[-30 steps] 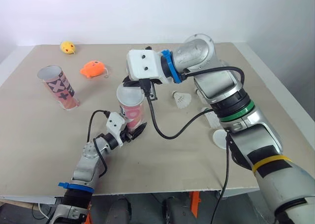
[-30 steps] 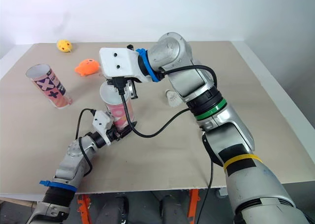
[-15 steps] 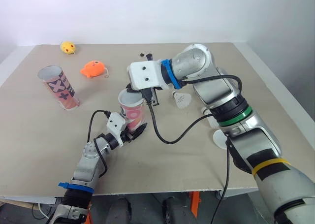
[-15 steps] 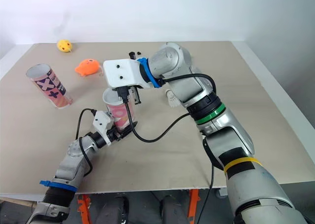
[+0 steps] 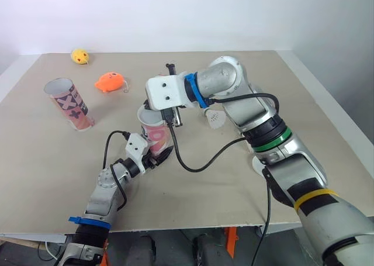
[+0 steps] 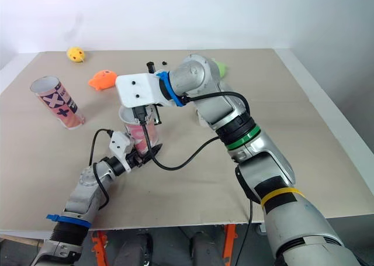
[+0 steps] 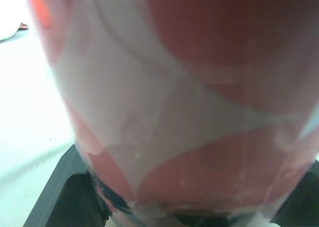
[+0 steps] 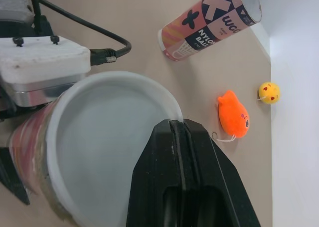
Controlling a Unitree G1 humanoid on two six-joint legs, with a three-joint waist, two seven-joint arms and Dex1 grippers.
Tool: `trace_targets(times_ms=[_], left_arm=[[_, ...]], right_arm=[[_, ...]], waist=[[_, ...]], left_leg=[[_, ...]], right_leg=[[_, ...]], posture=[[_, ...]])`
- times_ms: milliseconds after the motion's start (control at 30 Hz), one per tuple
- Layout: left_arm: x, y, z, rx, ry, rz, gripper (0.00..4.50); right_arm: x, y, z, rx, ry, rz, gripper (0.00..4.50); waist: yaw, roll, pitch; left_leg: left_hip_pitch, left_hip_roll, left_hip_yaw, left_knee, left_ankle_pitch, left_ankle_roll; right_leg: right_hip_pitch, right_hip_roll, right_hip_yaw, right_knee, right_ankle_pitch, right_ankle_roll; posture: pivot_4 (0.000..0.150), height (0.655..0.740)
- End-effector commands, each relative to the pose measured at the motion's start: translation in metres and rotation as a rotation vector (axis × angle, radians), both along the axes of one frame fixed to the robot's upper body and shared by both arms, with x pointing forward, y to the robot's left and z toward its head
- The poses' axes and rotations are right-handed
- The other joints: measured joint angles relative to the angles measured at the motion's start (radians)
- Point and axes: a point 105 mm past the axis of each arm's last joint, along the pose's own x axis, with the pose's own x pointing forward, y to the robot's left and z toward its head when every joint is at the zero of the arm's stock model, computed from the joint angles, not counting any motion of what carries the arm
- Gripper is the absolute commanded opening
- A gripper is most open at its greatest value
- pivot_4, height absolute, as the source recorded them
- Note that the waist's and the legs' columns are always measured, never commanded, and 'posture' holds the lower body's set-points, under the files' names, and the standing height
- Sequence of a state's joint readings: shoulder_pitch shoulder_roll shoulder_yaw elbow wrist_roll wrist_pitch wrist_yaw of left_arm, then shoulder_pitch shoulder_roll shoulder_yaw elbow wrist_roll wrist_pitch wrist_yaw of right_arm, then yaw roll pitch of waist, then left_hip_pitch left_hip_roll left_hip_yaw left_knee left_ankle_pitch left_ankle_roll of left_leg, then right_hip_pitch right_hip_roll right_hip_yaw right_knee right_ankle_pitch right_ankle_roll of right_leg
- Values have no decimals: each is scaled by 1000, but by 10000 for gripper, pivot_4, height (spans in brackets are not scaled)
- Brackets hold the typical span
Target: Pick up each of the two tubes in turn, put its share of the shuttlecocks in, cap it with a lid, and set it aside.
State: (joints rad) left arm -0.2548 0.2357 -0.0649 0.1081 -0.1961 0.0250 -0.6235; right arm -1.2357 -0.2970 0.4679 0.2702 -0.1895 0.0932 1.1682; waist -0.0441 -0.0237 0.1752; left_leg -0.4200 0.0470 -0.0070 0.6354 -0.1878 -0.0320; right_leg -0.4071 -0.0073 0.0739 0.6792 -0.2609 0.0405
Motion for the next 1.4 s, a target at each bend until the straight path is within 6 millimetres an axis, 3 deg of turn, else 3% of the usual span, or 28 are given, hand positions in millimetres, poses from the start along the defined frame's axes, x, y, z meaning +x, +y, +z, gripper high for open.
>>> trace_targets(times_ms=[33, 533, 800, 1400], left_arm=[[-3, 1, -21, 39, 82, 6, 31753], [-4, 1, -21, 40, 87, 7, 31753], [-3, 0, -21, 41, 89, 3, 31753], [-5, -1, -21, 35, 90, 6, 31753]], right_arm=[[-13, 13, -7, 4, 18, 66, 636], [-12, 19, -34, 86, 127, 60, 636], [-7, 19, -50, 105, 168, 35, 636], [-22, 29, -89, 66, 289, 71, 636]], waist=[[-1, 0, 0], [-2, 0, -2], [-3, 0, -6], [-3, 2, -30]], left_leg=[[0, 0, 0, 0, 0, 0], [3, 0, 0, -1, 0, 0], [13, 0, 2, -6, 0, 0], [19, 1, 1, -17, 0, 0]], right_leg=[[0, 0, 0, 0, 0, 0], [1, 0, 0, 0, 0, -1], [7, 0, 1, 0, -4, -7], [8, 1, 1, 0, -9, -12]], posture=[[1500, 7400], [1500, 7400], [1500, 7400], [1500, 7400]])
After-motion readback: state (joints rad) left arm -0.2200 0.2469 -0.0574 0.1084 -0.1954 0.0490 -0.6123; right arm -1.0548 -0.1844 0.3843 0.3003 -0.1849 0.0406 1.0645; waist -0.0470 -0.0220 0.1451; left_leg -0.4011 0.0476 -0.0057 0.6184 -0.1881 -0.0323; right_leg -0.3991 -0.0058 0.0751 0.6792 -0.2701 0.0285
